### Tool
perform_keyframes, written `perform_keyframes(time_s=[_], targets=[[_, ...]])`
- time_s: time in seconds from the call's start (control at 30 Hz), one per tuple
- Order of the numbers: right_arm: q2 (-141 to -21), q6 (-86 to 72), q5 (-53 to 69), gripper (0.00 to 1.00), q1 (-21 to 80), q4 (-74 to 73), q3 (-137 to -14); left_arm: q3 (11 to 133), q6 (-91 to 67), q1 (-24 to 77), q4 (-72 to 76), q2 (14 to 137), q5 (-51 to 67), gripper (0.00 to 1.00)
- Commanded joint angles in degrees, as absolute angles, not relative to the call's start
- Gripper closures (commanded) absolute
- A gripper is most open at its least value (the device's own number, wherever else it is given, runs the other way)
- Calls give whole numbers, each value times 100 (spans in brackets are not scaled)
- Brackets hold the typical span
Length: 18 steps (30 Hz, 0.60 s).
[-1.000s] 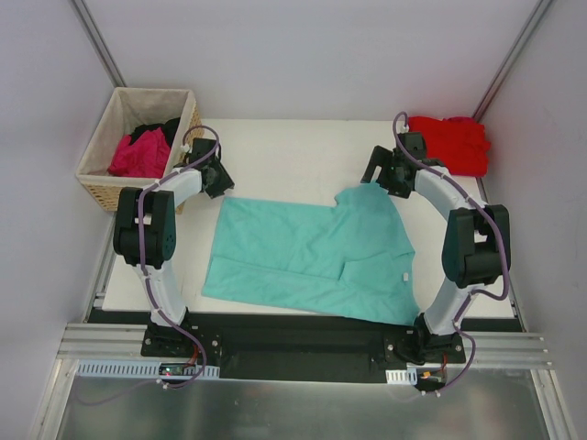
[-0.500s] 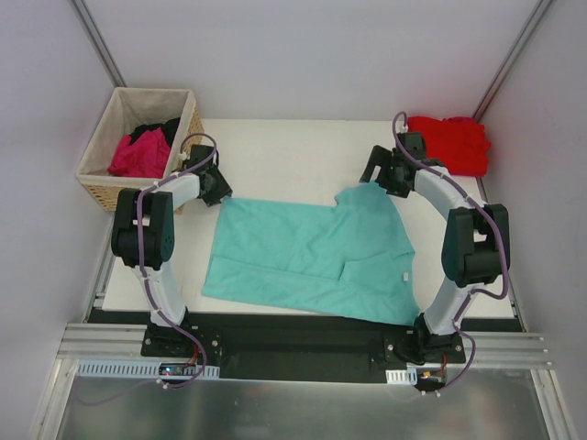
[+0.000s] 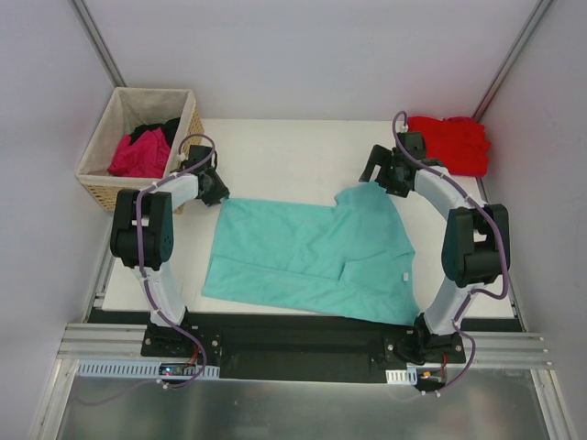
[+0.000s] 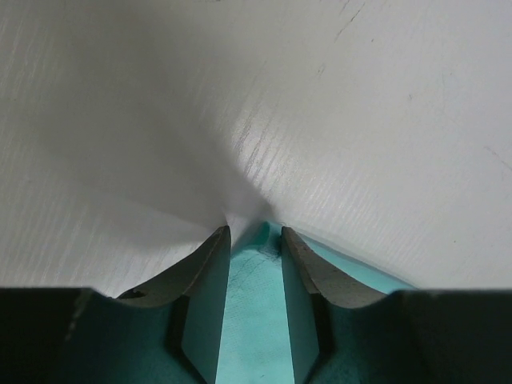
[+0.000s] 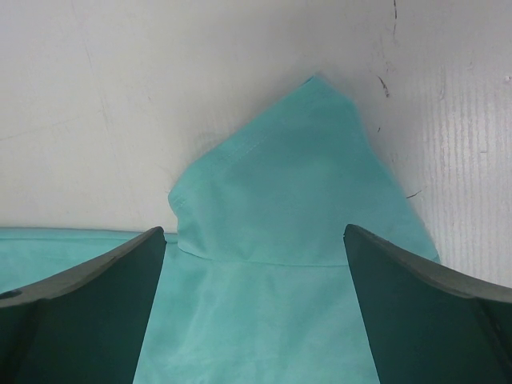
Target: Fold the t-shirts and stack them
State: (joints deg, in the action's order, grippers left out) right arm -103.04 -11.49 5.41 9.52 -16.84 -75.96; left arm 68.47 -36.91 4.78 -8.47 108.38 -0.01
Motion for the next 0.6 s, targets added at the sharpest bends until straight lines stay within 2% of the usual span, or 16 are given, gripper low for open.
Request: perform_keyframes(time_s=[0.0,0.17,0.4,0.57], targets=[[-10292,-1178,615,1,940,-1573,-7682,7013,-3683,439,-949,10898,114,68],[-10309,-1169,606,1,941,-1573,-7673,7145,-3700,439,-923,11004,254,70],[-10354,-1160,598,1,940,-1564,-7673,7260,-3683,448,-861,11048,404,78],[-10397,-1169,580,1,940,-1565,-7681,7251,-3691,448,-853,11065,431,92]])
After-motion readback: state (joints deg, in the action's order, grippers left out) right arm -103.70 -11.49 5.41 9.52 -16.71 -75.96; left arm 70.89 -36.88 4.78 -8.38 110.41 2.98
